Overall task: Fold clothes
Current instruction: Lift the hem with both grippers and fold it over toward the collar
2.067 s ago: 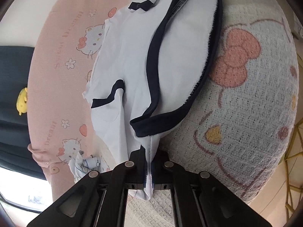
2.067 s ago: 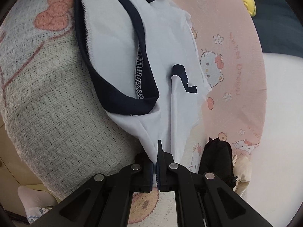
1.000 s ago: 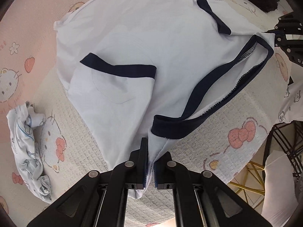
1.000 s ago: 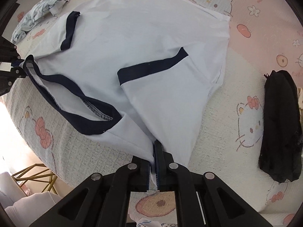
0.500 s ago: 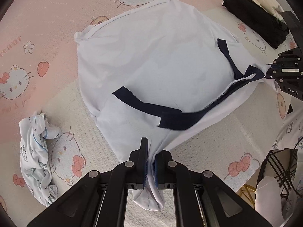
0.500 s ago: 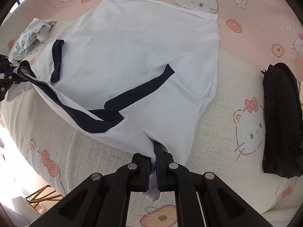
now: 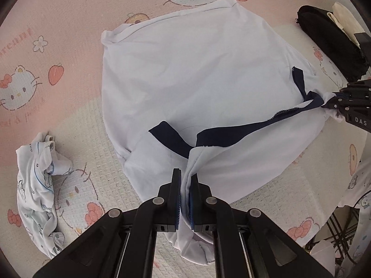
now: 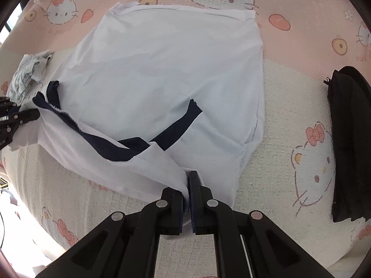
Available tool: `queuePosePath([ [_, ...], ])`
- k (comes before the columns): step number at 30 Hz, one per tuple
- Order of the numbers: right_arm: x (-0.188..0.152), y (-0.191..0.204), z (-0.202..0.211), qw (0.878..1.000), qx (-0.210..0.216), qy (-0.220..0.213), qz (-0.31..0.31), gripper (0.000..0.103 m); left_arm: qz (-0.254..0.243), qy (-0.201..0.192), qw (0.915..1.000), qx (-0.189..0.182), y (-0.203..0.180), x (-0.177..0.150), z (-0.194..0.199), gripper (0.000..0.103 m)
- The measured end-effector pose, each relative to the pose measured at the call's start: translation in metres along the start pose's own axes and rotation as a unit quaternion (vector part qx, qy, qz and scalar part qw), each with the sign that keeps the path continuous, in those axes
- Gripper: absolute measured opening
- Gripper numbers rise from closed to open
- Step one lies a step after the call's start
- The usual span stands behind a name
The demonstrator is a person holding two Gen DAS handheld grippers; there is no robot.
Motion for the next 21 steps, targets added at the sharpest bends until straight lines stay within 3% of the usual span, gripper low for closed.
queuePosePath([
  [6, 0.013, -0.015, -0.015, 0.999, 0.037, 0.012, -0.034, 0.006, 0.036, 0.009, 0.9987, -0.034, 0.017, 0.002, -0.019, 0.008],
  [11, 0.031, -0.02, -0.011, 0.997, 0.055, 0.008, -0.046, 0.006, 0.067, -0.007, 0.996, -0.059, 0.021, 0.003, -0.032, 0.008],
  [15, 0.028, -0.021, -0.008, 0.998, 0.052, -0.001, -0.037, 0.007, 0.112, -0.01, 0.9846, -0.134, 0.035, 0.001, -0.032, 0.01],
  [17, 0.024, -0.021, -0.006, 0.998, 0.047, -0.007, -0.03, 0.013, 0.134, -0.012, 0.9776, -0.162, 0.045, -0.002, -0.027, 0.01],
  [18, 0.019, -0.024, -0.001, 0.999, 0.041, -0.014, -0.03, 0.025, 0.141, -0.014, 0.9751, -0.17, 0.05, -0.005, -0.024, 0.011],
  [19, 0.011, -0.029, 0.005, 0.999, 0.035, -0.022, -0.032, 0.05, 0.149, -0.016, 0.9726, -0.178, 0.055, -0.007, -0.021, 0.014],
  [20, 0.007, -0.034, 0.01, 0.998, 0.028, -0.032, -0.035, 0.062, 0.156, -0.018, 0.9699, -0.186, 0.06, -0.009, -0.018, 0.027],
  [21, 0.004, -0.041, 0.017, 0.998, 0.026, -0.042, -0.04, 0.074, 0.156, -0.016, 0.9727, -0.171, 0.063, -0.011, -0.017, 0.049],
])
Point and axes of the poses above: each gripper's, at about its wrist camera, not at the fingertips, and z roughly against the way its jaws point, y to its left, x to its top, the point moved 3 cm from there along -z, roughly the way its jaws point, and after that the axes turned 14 degrees about y, right-handed, at the moved point
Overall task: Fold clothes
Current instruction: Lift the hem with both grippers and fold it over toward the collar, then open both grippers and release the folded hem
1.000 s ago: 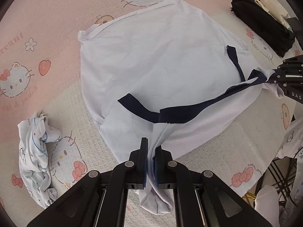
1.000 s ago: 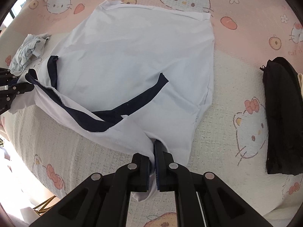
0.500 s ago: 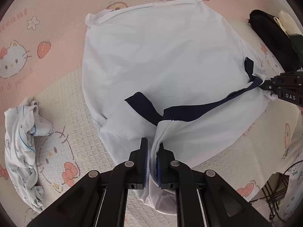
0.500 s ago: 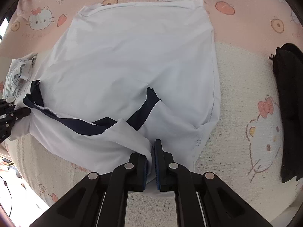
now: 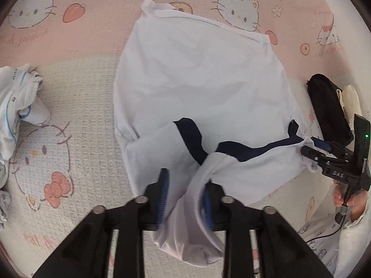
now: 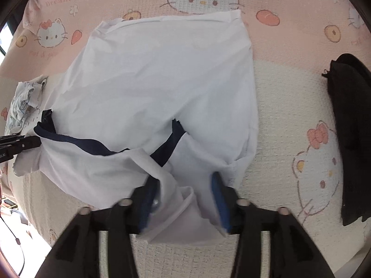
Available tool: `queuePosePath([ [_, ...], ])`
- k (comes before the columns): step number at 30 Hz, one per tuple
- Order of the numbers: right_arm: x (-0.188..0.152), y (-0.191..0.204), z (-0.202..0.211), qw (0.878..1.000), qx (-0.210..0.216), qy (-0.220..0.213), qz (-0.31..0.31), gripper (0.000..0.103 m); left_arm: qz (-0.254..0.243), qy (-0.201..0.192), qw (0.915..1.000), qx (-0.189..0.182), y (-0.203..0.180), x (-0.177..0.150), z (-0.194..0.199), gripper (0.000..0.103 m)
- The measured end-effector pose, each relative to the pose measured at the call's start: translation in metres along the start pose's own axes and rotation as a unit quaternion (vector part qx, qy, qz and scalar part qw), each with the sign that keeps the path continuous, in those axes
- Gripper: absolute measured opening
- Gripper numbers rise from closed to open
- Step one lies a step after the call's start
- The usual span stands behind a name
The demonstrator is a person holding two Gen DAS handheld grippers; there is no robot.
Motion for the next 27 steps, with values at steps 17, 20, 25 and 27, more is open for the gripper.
queuePosePath([
  [17, -0.052, 0.02, 0.024, 0.997, 0.001, -0.071, 0.03, 0.074, 0.001, 0.005, 0.9999, 0.012, -0.003, 0.002, 0.009, 0.064],
  [20, -0.05, 0.023, 0.029, 0.994, -0.005, -0.093, 0.051, 0.074, 0.002, -0.011, 0.9999, 0.009, -0.004, -0.001, 0.02, 0.064],
  [25, -0.063, 0.026, 0.052, 0.989, -0.008, -0.133, 0.072, 0.074, -0.011, -0.062, 0.998, -0.004, -0.013, -0.023, 0.054, 0.064],
  [27, -0.066, 0.028, 0.052, 0.988, -0.013, -0.133, 0.077, 0.074, -0.011, -0.076, 0.997, -0.013, -0.022, -0.025, 0.059, 0.064],
])
Point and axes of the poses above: each gripper's, at about its wrist camera, not at the fingertips, and z roughly against the way its jaws point, y to its left, x to its top, the point moved 3 cm from there along -z, roughly the way its jaws point, and after that the axes turned 14 degrees about y, right-handed, at the moved point
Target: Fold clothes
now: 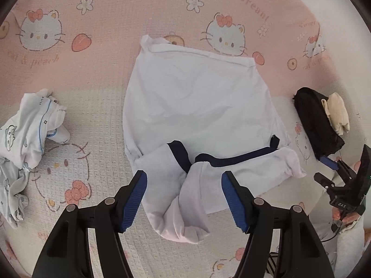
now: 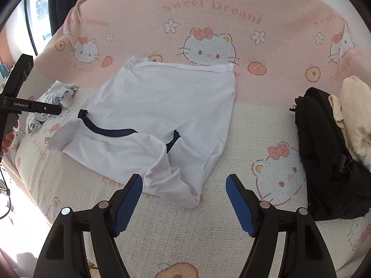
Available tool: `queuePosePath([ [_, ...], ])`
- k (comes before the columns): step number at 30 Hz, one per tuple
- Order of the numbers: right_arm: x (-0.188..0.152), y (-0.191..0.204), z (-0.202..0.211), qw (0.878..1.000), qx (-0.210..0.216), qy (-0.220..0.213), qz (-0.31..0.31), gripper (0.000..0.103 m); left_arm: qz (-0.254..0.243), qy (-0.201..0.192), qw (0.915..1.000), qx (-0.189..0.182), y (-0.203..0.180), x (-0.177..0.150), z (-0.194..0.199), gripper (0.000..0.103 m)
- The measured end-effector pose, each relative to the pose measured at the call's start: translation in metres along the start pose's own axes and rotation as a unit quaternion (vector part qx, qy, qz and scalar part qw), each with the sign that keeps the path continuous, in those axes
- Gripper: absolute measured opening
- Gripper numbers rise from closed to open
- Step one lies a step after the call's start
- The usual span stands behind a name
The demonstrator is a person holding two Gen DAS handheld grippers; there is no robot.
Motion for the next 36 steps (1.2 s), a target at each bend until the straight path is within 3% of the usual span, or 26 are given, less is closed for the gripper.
queuePosePath([
  [5, 0.0, 0.005, -0.015, 1.0, -0.019, 0.02, 0.014, 0.074, 0.006, -0.024, 0.9996, 0.01, -0.004, -0.022, 0.003, 0.064],
  [12, -0.005, 0.015, -0.025, 0.998, -0.041, 0.037, 0.013, 0.074, -0.011, -0.002, 0.9991, 0.042, -0.014, -0.061, -0.014, 0.064],
  [17, -0.009, 0.02, -0.027, 0.998, -0.047, 0.039, 0.013, 0.074, -0.033, 0.0, 0.998, 0.054, -0.025, -0.075, -0.021, 0.064],
  [23, -0.011, 0.027, -0.036, 0.996, -0.065, 0.048, 0.031, 0.074, -0.023, -0.021, 0.9973, 0.067, -0.021, -0.078, -0.028, 0.064],
  [26, -0.011, 0.029, -0.041, 0.995, -0.074, 0.05, 0.048, 0.074, -0.007, -0.012, 0.998, 0.061, -0.017, -0.073, -0.039, 0.064],
  [30, -0.01, 0.025, -0.049, 0.994, -0.077, 0.058, 0.047, 0.074, 0.006, 0.007, 0.9996, 0.027, -0.013, -0.069, -0.055, 0.064],
  [36, -0.006, 0.018, -0.05, 0.998, -0.047, 0.044, 0.014, 0.074, 0.013, 0.01, 0.9995, 0.025, -0.01, -0.065, -0.061, 0.064],
])
Point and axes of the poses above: each gripper's, at about its wrist camera, not at the fingertips, and z roughly against the way its jaws point, y to its left, x to its top, the point moved 3 cm from there along -z, roughly the way its jaws point, and after that the axes turned 14 degrees about y, right-handed, at the moved point
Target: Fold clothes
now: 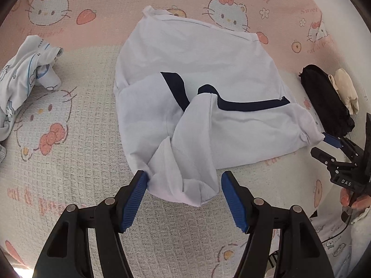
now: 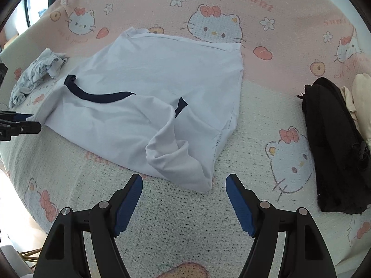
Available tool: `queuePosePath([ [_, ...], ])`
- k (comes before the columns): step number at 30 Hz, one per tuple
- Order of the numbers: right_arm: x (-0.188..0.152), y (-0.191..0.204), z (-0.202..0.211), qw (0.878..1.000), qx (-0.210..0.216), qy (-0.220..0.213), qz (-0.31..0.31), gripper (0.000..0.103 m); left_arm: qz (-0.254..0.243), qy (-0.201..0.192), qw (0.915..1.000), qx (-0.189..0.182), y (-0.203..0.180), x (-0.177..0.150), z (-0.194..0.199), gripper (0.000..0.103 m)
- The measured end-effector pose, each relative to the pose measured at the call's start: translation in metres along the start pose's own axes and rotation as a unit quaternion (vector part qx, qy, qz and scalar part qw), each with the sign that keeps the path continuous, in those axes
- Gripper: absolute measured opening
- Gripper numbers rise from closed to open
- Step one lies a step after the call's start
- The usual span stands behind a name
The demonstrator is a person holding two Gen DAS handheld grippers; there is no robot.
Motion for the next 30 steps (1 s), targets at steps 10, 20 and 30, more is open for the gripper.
queuePosePath([
  [10, 0.017, 0.0, -0.001, 0.999, 0.026, -0.016, -0.029, 0.063, -0.04, -0.034, 0.9981, 0.032, -0.013, -0.02, 0.021, 0.064],
  [20, 0.011, -0.003, -0.004, 0.999, 0.018, -0.006, -0.041, 0.063, -0.067, -0.048, 0.9898, 0.116, -0.016, -0.024, 0.005, 0.064],
  [30, 0.012, -0.017, -0.005, 0.997, 0.032, -0.017, -0.074, 0.028, -0.103, -0.057, 0.98, 0.16, -0.024, -0.01, 0.001, 0.016],
])
Point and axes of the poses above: each gripper's, at about its wrist camera, not at the fingertips, and z roughly against the way its jaws point, y to its left, x to its top, the point moved 3 cm from there along -z, roughly the way its jaws point, and after that the axes turned 14 degrees about y, right-handed, at the moved point
